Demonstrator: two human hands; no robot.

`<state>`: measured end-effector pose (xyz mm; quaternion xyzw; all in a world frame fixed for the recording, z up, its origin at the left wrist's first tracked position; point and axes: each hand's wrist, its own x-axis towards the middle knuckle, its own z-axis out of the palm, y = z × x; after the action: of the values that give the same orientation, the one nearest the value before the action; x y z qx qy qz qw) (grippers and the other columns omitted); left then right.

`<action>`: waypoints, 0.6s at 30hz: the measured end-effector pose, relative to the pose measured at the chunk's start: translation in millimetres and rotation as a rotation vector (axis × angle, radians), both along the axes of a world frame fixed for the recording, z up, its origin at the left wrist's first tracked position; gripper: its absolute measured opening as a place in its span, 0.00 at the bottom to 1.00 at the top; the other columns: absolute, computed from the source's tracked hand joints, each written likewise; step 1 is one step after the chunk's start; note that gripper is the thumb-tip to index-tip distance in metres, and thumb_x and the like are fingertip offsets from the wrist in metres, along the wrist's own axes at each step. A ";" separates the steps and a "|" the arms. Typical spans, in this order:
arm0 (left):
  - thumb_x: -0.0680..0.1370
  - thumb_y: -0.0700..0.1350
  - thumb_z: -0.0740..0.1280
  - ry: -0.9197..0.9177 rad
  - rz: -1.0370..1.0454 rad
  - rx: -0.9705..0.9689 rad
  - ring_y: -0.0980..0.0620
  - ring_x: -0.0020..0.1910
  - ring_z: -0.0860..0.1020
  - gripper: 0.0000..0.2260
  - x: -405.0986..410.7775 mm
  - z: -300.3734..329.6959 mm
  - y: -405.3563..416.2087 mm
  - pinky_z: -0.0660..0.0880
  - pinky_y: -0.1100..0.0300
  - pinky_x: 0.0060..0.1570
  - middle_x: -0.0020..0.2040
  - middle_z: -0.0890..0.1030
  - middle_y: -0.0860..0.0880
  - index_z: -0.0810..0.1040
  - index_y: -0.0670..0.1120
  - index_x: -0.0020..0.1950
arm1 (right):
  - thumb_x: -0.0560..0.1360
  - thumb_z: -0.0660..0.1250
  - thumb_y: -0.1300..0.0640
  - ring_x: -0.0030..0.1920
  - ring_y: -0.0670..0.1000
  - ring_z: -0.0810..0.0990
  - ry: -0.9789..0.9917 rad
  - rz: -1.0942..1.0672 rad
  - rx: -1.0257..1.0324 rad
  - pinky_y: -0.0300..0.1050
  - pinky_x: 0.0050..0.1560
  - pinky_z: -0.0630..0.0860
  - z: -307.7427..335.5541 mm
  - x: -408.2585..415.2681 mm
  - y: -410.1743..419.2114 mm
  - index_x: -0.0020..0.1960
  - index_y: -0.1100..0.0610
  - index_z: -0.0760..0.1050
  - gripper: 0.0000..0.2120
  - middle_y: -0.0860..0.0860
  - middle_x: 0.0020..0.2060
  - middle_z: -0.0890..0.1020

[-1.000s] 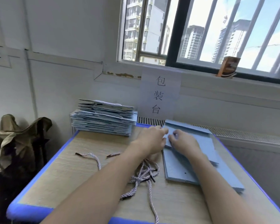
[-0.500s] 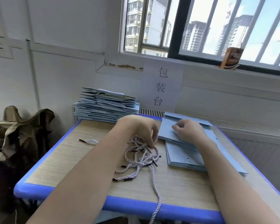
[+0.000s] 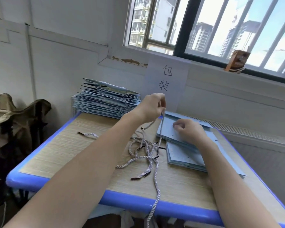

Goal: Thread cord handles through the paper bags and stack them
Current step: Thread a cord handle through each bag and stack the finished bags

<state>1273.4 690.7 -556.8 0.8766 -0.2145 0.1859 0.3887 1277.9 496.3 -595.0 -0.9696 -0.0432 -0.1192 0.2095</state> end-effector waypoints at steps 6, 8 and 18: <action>0.79 0.34 0.66 0.030 -0.019 -0.171 0.49 0.29 0.81 0.05 0.6 -4.9 0.0 0.75 0.62 0.28 0.38 0.80 0.44 0.76 0.42 0.46 | 0.77 0.67 0.42 0.46 0.51 0.84 0.089 0.259 0.654 0.38 0.42 0.76 15.3 -20.8 11.8 0.52 0.57 0.81 0.18 0.52 0.44 0.87; 0.79 0.33 0.66 0.047 -0.043 -0.232 0.48 0.28 0.82 0.03 -0.4 -4.6 -1.3 0.76 0.61 0.27 0.39 0.80 0.41 0.76 0.39 0.48 | 0.71 0.72 0.39 0.36 0.46 0.80 0.170 0.285 0.515 0.36 0.37 0.73 16.3 -26.1 16.2 0.51 0.53 0.82 0.19 0.47 0.38 0.86; 0.78 0.36 0.66 -0.057 0.077 0.016 0.46 0.44 0.81 0.03 1.1 -6.6 -4.4 0.79 0.54 0.47 0.42 0.80 0.47 0.79 0.41 0.50 | 0.83 0.59 0.58 0.31 0.53 0.74 -0.025 0.120 0.484 0.45 0.34 0.71 12.2 -8.8 10.1 0.48 0.56 0.68 0.05 0.52 0.35 0.82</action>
<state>1274.5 686.3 -563.4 0.8815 -0.1930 0.2238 0.3682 1269.2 506.3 -582.8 -0.8854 -0.0736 -0.1254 0.4416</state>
